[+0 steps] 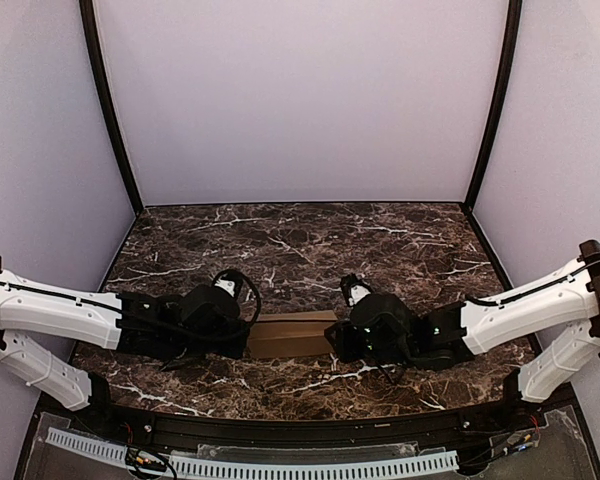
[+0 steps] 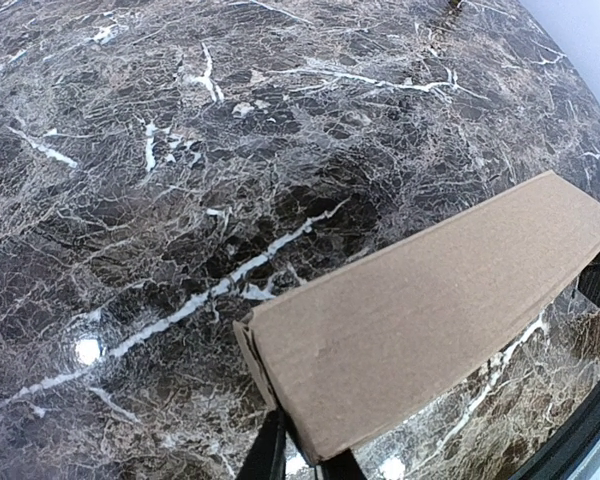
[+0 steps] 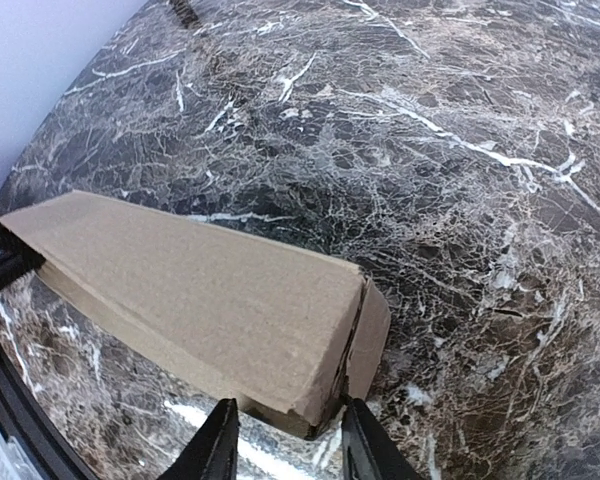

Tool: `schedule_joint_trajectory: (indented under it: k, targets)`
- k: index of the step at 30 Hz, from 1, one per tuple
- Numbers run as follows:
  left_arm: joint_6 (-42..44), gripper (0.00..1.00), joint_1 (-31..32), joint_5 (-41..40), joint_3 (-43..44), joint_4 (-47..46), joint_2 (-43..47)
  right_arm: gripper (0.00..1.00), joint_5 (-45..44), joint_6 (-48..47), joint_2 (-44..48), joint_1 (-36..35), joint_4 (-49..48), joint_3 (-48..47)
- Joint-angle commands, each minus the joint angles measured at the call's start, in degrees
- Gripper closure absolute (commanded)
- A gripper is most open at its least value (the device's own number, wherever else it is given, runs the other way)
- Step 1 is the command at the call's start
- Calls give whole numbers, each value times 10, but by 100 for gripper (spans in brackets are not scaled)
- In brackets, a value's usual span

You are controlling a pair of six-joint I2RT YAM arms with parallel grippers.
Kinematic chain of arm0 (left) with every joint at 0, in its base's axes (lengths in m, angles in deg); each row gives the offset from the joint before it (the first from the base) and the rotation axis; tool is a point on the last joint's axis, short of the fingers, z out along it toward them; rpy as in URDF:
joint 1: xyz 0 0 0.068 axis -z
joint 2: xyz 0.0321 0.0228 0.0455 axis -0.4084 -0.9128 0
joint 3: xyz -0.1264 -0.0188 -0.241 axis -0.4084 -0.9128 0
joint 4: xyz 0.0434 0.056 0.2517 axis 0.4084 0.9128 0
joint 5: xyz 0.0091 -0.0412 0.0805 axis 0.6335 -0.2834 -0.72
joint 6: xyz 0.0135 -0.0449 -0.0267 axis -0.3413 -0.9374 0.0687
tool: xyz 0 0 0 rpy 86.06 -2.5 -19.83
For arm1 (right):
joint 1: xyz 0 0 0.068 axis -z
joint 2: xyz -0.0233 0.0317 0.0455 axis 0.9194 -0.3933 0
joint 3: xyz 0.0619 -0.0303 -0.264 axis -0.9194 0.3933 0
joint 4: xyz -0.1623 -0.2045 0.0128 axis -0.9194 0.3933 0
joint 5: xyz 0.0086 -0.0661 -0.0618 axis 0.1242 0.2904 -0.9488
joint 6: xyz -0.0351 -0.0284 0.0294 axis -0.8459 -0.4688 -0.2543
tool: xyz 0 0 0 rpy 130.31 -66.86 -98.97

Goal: Fold the paper box

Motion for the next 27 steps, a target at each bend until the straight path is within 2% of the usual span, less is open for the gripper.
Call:
schedule_joint_trajectory:
  k: [1, 6, 11, 13, 15, 20, 27]
  targets:
    - [0, 90, 5, 27, -21, 56, 5, 61, 19, -37, 22, -6, 58, -2]
    - [4, 90, 5, 16, -13, 66, 1, 49, 35, -92, 62, -6, 66, -22]
    - [10, 91, 5, 13, -2, 69, -13, 49, 34, -140, 82, -6, 78, -66]
    - [11, 91, 5, 14, 2, 69, -17, 55, 28, -153, 77, -6, 78, -85]
    - [11, 91, 5, 17, 5, 65, -20, 75, 19, -164, 69, -5, 69, -98]
    - [6, 91, 5, 25, 3, 50, -22, 100, 19, -188, 35, -6, 32, -121]
    - [6, 91, 5, 36, 2, 37, -29, 100, 27, -193, -24, -5, -59, -124]
